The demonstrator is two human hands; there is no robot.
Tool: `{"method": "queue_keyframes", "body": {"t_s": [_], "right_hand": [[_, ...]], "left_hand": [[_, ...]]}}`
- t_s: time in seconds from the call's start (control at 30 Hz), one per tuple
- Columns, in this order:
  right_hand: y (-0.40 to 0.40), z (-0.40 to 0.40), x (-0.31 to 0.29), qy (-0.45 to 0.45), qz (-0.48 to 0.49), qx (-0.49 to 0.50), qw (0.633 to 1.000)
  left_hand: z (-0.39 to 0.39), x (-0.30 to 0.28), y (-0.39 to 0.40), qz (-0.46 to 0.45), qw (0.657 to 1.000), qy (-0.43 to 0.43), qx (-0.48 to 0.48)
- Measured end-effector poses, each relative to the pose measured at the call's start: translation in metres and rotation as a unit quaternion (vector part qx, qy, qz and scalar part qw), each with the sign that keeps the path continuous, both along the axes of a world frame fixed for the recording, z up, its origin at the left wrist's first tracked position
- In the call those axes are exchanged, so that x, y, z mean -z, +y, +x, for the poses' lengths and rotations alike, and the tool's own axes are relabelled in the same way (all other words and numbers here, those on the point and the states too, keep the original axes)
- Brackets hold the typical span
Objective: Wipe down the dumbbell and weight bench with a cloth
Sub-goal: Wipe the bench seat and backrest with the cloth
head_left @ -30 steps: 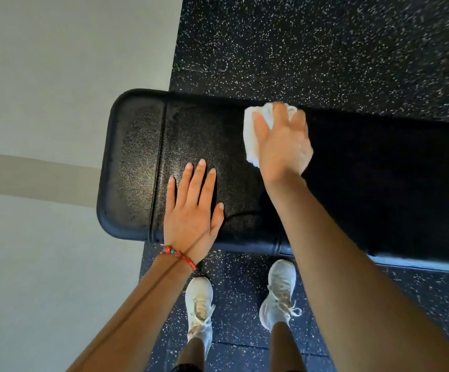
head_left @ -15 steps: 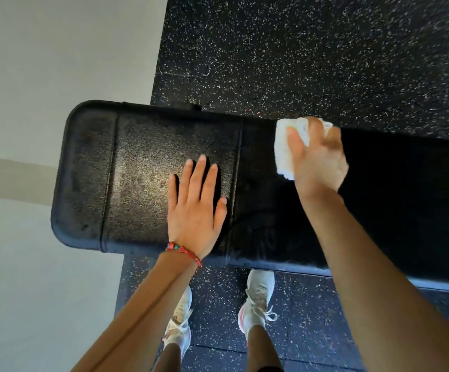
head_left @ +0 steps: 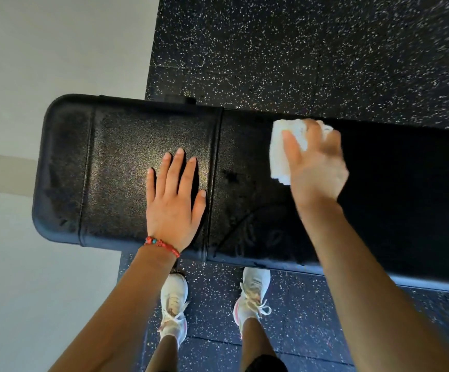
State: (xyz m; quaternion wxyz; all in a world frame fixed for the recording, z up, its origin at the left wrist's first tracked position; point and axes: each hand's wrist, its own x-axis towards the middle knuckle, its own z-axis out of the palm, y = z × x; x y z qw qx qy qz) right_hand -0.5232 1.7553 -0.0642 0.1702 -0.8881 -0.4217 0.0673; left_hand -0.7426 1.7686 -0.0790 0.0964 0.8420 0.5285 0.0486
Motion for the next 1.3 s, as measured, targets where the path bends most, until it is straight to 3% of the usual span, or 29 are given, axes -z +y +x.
{"method": "queue_keyframes", "body": {"t_s": [0.17,0.27,0.43,0.5,0.7,0.87,1.0,1.17,1.3], "right_hand": [[-0.013,-0.006,-0.003,0.003,0.014,0.051,0.999],[-0.014,-0.051,-0.003,0.023,-0.017,-0.009,1.000],[-0.020,-0.080,-0.003,-0.032,0.034,-0.087,0.995],[-0.029,-0.062,0.001,-0.069,0.050,-0.068,0.994],[-0.051,-0.059,0.002,-0.065,0.058,0.073,0.993],[-0.070,-0.122,0.005,-0.091,0.064,-0.038,0.993],[-0.091,-0.096,0.010,-0.128,0.067,-0.054,0.988],[-0.108,-0.078,0.006,-0.073,0.055,0.116,0.989],[-0.100,-0.124,0.002,-0.044,0.024,0.016,0.999]], "left_hand": [[0.001,-0.004,-0.007,-0.010,1.000,-0.003,-0.026],[-0.003,-0.005,-0.015,-0.016,1.000,-0.001,-0.023],[-0.009,-0.002,-0.019,-0.013,1.000,0.004,-0.009],[-0.009,-0.002,-0.019,-0.014,1.000,0.002,-0.004],[-0.015,-0.001,-0.018,-0.020,1.000,-0.012,0.017],[-0.027,-0.002,-0.025,-0.019,0.999,-0.018,0.044],[-0.036,-0.003,-0.033,-0.025,0.998,-0.007,0.064],[-0.035,-0.003,-0.034,-0.030,0.998,-0.001,0.058],[-0.029,-0.004,-0.039,-0.033,0.999,-0.005,0.041]]}}
